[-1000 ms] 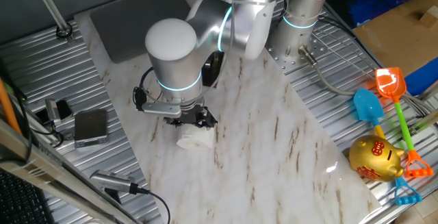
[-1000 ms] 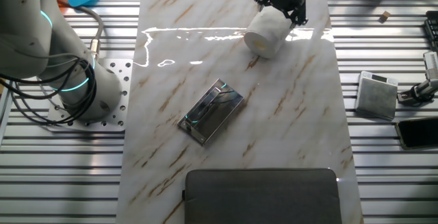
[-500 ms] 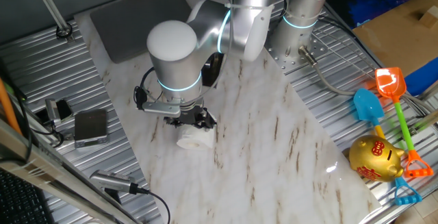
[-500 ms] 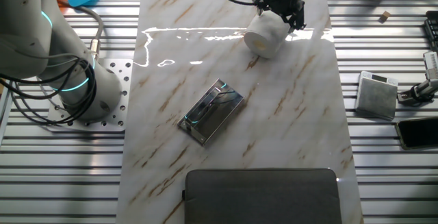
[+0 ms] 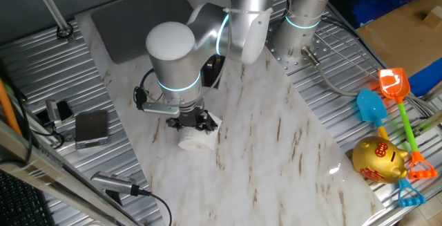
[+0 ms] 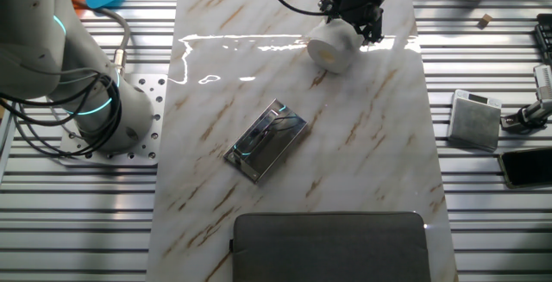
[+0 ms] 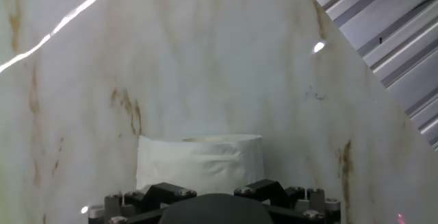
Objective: Take the roll of paper down from the shelf
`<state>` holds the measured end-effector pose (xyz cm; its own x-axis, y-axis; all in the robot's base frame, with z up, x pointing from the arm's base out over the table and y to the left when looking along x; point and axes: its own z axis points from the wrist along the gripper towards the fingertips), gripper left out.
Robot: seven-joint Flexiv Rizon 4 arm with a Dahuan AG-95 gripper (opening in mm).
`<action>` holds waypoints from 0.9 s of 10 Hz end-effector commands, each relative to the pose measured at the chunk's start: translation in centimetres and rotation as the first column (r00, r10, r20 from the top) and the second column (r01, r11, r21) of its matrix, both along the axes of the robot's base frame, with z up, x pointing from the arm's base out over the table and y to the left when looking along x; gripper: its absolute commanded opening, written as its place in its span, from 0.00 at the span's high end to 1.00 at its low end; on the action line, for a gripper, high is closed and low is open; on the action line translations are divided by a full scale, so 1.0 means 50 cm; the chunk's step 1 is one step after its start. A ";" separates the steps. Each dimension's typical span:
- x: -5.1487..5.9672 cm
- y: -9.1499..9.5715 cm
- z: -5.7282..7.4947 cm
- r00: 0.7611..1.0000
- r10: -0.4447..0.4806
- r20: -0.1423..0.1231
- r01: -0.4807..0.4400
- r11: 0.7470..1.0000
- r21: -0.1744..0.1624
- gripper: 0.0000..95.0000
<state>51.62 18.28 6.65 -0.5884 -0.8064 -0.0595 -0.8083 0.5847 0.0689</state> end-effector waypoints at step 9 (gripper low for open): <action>-0.018 0.006 0.043 0.998 -0.050 -0.044 0.050 0.999 -0.004 1.00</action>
<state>50.93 18.64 7.74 -0.6281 -0.7776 -0.0301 -0.7757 0.6226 0.1029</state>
